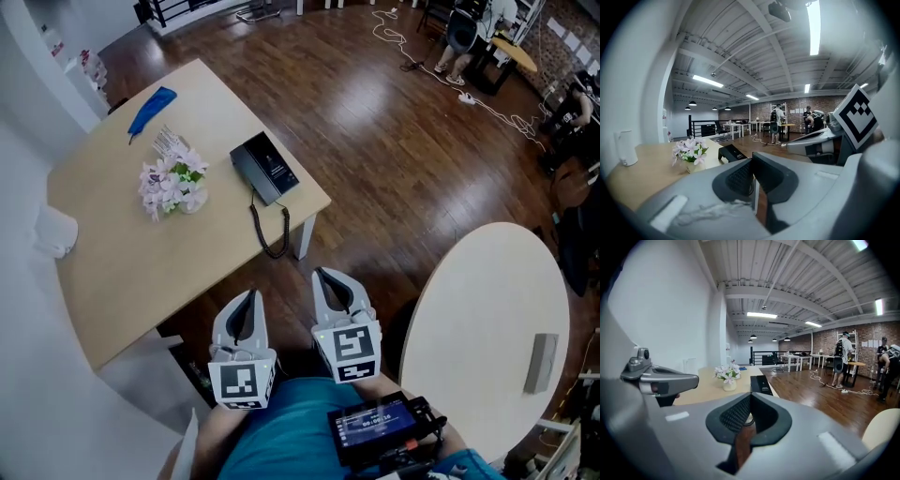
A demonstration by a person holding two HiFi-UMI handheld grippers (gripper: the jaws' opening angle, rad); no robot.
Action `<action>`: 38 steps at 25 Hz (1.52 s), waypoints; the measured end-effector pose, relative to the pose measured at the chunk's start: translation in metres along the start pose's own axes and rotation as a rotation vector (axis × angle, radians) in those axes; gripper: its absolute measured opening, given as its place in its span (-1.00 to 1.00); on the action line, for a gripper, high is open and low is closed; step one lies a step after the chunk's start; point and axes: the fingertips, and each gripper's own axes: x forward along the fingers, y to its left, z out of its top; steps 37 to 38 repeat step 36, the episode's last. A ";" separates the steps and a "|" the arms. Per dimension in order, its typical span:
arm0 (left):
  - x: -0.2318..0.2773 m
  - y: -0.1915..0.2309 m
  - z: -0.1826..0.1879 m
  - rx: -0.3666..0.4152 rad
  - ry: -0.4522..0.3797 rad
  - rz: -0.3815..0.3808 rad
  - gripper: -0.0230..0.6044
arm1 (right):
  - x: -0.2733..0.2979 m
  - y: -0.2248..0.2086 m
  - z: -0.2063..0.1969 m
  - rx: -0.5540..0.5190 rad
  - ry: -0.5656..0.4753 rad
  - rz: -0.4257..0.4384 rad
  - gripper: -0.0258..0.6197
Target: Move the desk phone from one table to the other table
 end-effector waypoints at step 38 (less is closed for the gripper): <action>-0.019 0.011 -0.028 -0.036 0.035 -0.040 -0.89 | -0.019 0.030 -0.019 0.015 0.020 -0.019 -0.95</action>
